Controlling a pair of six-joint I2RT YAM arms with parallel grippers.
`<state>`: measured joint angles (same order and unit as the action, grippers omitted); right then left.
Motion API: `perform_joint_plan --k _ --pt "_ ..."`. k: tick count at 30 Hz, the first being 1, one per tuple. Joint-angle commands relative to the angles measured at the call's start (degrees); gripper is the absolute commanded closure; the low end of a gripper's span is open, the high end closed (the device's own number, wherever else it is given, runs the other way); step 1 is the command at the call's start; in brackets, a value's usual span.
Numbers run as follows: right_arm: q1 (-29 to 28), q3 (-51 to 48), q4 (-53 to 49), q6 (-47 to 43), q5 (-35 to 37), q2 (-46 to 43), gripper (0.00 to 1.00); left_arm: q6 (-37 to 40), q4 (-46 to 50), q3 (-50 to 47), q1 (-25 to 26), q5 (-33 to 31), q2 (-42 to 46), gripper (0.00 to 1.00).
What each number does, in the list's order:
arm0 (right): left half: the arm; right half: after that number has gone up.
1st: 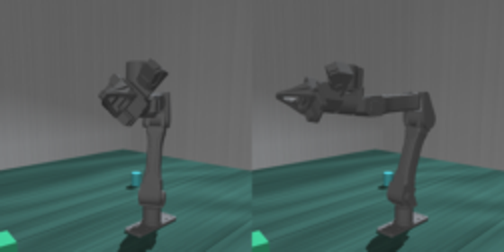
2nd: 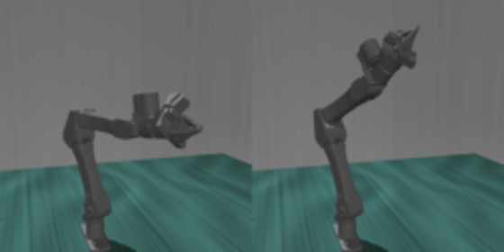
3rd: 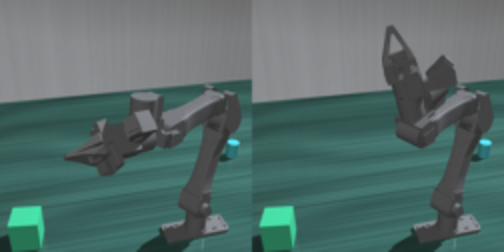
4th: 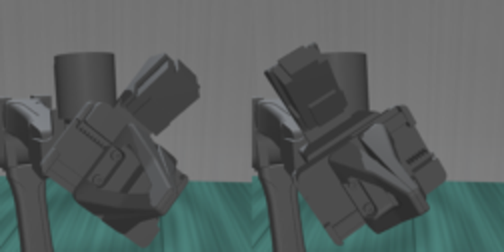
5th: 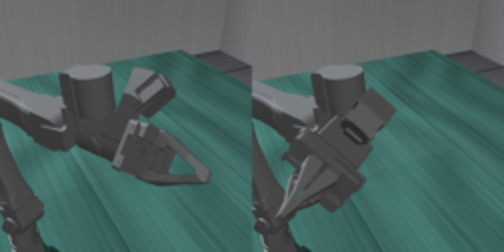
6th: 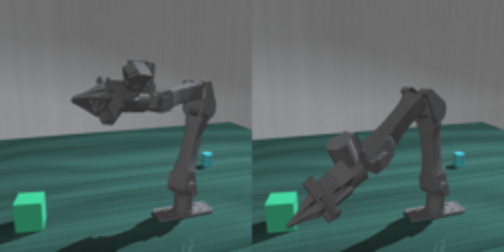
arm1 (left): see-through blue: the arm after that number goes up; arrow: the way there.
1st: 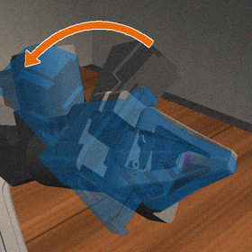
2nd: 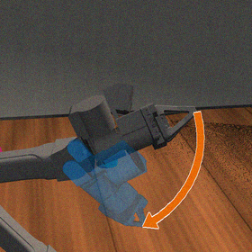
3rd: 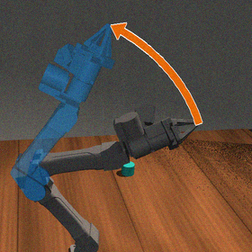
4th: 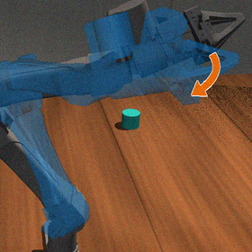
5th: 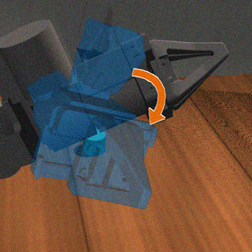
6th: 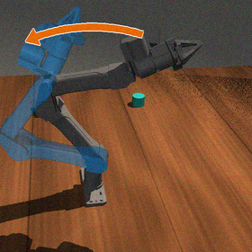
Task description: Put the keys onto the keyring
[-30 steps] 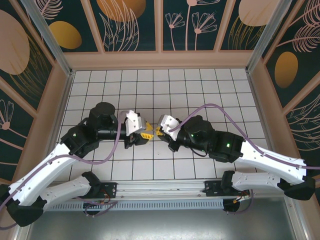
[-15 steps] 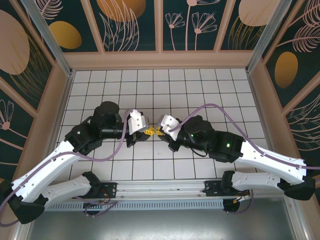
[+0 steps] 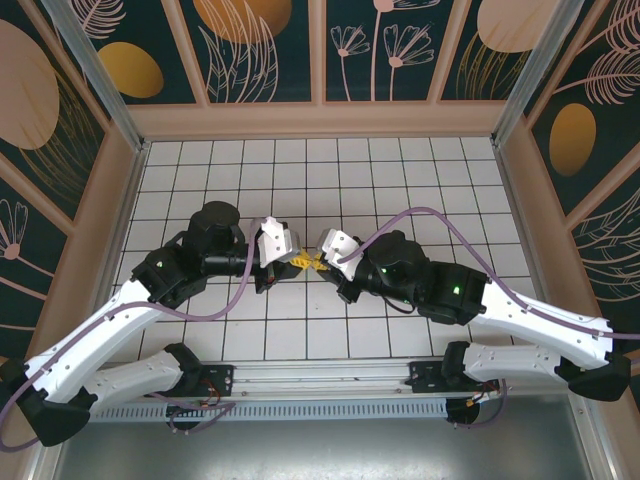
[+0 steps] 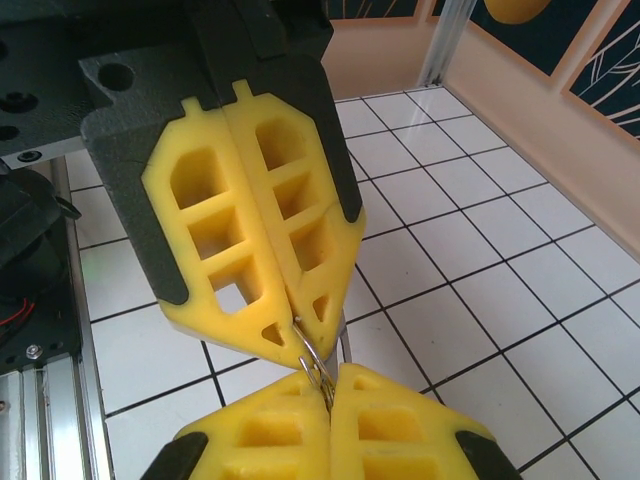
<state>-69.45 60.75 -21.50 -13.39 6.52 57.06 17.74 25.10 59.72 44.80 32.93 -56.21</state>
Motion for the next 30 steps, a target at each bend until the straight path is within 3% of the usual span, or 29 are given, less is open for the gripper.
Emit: perform_joint_plan --k 1,2,5,8,18,30 --pt "0.19 0.07 1.15 0.02 1.69 -0.53 1.00 -1.85 -7.27 -1.02 0.41 4.29 0.38 1.00" --pt "0.17 -0.17 1.32 0.19 1.73 -0.92 1.00 -2.85 -9.73 -1.54 0.44 4.88 0.48 1.00" --pt "0.09 -1.01 1.72 1.23 0.88 -2.99 0.77 -5.43 -16.88 -3.48 0.42 6.20 0.99 1.00" --pt "-0.01 -1.44 0.99 2.92 1.11 -5.69 0.66 -5.97 -19.58 -5.03 0.44 6.45 0.85 1.00" --pt "-0.22 -1.62 -1.18 4.86 2.62 -9.52 0.76 -4.96 -19.74 -5.18 0.43 6.67 0.66 1.00" --pt "-0.17 -1.89 -0.21 4.20 2.42 -7.80 0.69 -4.46 -19.19 -5.08 0.45 8.23 0.75 1.00"
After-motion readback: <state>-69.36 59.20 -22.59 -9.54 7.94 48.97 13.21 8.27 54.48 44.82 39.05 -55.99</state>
